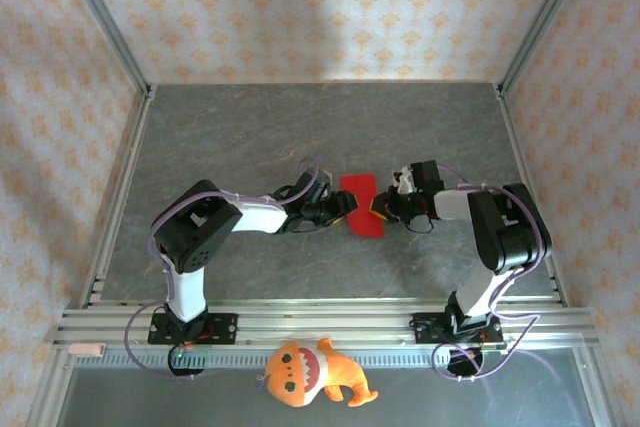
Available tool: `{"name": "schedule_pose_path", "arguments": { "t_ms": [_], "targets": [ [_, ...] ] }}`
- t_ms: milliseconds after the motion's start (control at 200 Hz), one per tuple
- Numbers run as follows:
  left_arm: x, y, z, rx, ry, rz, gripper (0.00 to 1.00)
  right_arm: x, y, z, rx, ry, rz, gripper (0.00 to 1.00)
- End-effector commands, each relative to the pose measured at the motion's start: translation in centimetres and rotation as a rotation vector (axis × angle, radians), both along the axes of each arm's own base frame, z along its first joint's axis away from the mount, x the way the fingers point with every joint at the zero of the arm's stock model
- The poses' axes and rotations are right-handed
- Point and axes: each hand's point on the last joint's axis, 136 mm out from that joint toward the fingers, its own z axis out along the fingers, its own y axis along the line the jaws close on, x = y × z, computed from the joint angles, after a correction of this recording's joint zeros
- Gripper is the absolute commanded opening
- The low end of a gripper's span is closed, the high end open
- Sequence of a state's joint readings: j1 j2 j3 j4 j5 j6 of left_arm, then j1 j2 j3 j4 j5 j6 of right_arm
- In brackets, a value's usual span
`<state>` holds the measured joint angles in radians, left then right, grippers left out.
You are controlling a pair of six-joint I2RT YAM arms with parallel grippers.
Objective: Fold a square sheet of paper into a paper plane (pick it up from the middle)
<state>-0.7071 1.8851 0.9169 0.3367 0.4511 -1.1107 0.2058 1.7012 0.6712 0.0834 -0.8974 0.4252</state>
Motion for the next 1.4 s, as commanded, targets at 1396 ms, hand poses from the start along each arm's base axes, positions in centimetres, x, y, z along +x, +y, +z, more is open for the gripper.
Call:
{"name": "schedule_pose_path", "arguments": {
  "t_ms": [1396],
  "targets": [
    [-0.1, 0.1, 0.2, 0.03, 0.071, -0.008, 0.15, -2.0, -2.1, -2.6, -0.107, 0.084, -0.056, 0.14]
  ]
}}
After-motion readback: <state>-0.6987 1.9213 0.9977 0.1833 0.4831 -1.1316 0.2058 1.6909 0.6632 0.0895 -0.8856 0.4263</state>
